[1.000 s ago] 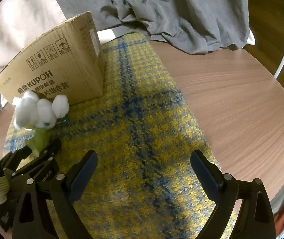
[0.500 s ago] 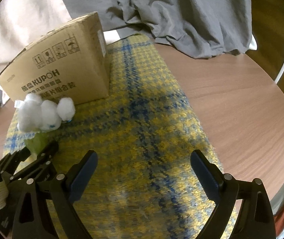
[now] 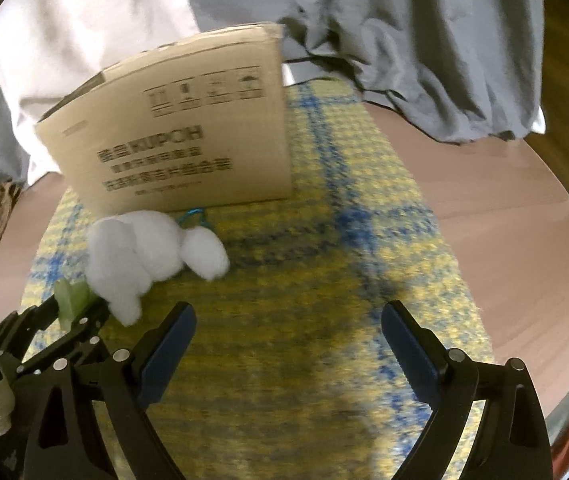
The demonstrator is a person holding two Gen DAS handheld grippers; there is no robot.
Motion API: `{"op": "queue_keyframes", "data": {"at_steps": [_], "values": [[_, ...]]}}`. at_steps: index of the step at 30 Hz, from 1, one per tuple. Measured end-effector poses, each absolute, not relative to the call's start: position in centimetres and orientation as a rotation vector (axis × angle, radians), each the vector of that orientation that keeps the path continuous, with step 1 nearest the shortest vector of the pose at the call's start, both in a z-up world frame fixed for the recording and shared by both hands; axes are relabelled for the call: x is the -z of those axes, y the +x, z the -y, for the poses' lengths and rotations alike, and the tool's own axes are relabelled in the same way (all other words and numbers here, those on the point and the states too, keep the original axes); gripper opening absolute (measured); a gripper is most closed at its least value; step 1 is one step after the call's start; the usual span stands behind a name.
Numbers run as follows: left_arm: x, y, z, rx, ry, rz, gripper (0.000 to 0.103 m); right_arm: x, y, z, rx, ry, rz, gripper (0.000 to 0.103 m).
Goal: Organize objects
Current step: 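Grasp the green frog with the left tool while the right tool grasps the white bunny plush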
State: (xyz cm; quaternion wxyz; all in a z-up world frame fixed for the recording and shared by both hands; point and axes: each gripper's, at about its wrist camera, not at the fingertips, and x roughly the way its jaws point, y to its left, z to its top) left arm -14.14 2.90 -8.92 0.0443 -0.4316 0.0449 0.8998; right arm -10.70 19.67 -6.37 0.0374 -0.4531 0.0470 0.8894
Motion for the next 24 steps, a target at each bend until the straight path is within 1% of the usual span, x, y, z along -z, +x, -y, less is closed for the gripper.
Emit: {"op": "queue_keyframes", "data": {"at_steps": [16,24], "values": [[8.3,-13.5,3.8,-2.845,-1.335,-0.033,0.050,6.0,-12.7,-12.8,-2.827,-1.418,-0.033,0.094],[8.2,-13.8,5.8,-2.882,-1.346,-0.015,0.050,6.1,-14.7,-10.5,-2.847,-1.443,0.014,0.094]]}}
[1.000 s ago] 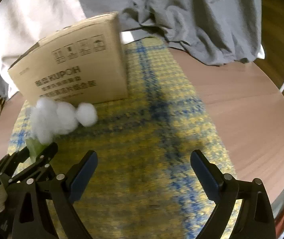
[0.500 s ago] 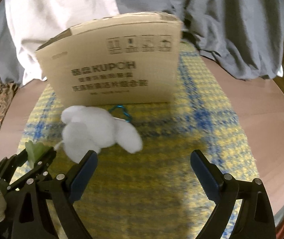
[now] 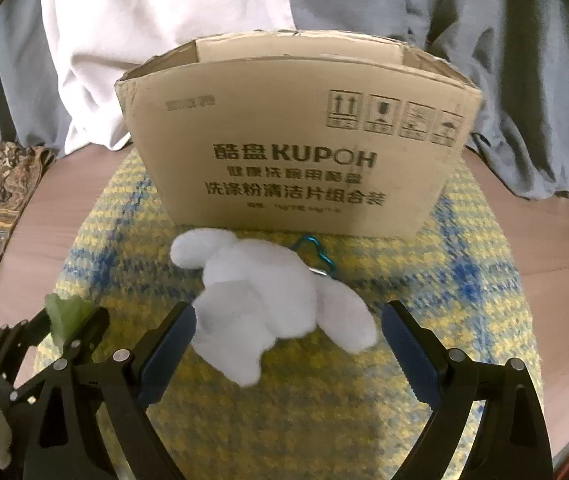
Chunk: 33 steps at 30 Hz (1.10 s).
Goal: Organize objects
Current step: 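Grasp the green frog with the left tool while the right tool grasps the white bunny plush, then lift the frog and bunny plush and carry both over the box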
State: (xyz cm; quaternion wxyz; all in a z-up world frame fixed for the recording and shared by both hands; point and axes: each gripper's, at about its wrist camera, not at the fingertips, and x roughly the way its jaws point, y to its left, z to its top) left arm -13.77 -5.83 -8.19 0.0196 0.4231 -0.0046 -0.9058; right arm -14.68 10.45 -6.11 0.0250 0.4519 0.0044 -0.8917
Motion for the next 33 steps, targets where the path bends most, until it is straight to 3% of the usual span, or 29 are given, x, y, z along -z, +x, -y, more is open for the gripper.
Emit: {"op": "queue_keyframes", "data": {"at_steps": [12,23,28,33], "values": [[8.3,-14.6,6.4,2.786,1.312,0.013,0.050,8.3,-18.0,-8.9,2.677,1.501,-0.083,0.094],[8.6,-14.9,5.9,2.791,1.327,0.025,0.050,11.1,-19.4,-9.7,2.595,1.600,-0.022,0.096],[8.5,-14.8,5.8,2.792,1.329,0.031,0.050,11.2,-19.2,-9.6,2.587,1.586,-0.022,0.082],[8.3,-14.7,5.7,2.796,1.322,0.038,0.050,10.6,-18.2,-10.1,2.604,1.563,-0.004,0.077]]}}
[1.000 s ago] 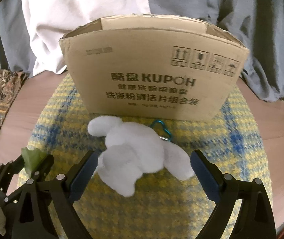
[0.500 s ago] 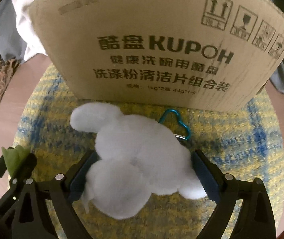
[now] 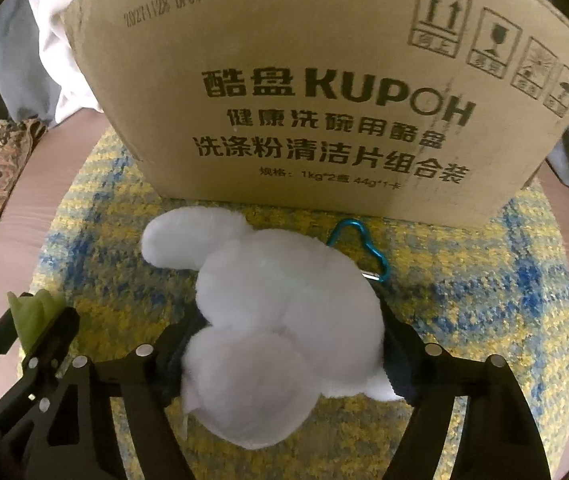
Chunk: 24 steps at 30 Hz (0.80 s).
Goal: Organize objects
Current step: 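Lift the frog and bunny plush and carry both over the box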
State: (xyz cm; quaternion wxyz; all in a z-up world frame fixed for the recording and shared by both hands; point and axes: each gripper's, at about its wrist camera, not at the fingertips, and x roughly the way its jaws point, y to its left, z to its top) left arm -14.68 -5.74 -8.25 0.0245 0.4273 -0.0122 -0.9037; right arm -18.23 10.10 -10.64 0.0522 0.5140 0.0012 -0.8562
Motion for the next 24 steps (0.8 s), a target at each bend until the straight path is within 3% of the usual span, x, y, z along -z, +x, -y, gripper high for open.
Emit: {"op": "queue_keyframes", "data": {"at_steps": [24], "values": [[3.3,-13.0,0.6,2.914,1.251,0.098,0.050,2.8,-12.9,-16.6,2.774,1.391,0.100,0.076]]}}
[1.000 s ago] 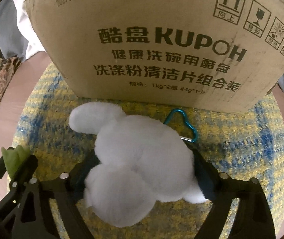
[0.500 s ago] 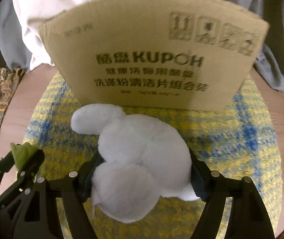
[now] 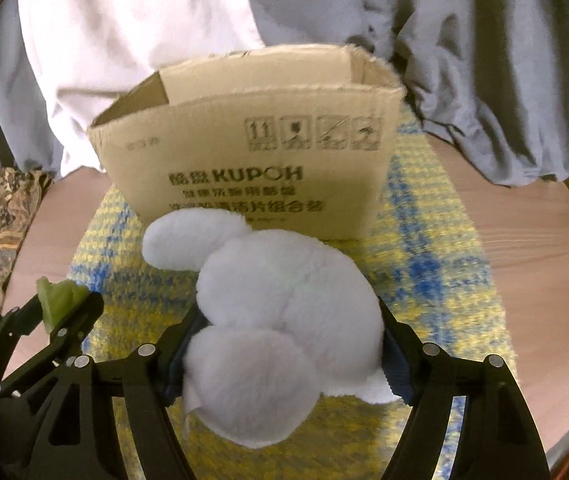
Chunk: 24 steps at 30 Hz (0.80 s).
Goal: Organize objects
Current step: 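Lift the frog and bunny plush and carry both over the box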
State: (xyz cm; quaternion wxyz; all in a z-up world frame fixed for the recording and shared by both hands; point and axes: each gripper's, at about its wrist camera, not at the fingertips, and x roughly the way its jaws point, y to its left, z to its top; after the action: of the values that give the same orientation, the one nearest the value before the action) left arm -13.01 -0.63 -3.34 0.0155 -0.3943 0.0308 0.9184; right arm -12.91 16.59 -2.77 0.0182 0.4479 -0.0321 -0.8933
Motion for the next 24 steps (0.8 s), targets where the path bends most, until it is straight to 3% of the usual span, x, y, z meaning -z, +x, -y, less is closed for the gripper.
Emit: {"op": "queue_keyframes", "data": {"at_steps": [24], "values": [[-4.8,-13.5,-3.2,-2.830,-1.027,-0.111,0.050,-5.5,-10.9,-19.3,2.913,1.182,0.124,0.076]]}}
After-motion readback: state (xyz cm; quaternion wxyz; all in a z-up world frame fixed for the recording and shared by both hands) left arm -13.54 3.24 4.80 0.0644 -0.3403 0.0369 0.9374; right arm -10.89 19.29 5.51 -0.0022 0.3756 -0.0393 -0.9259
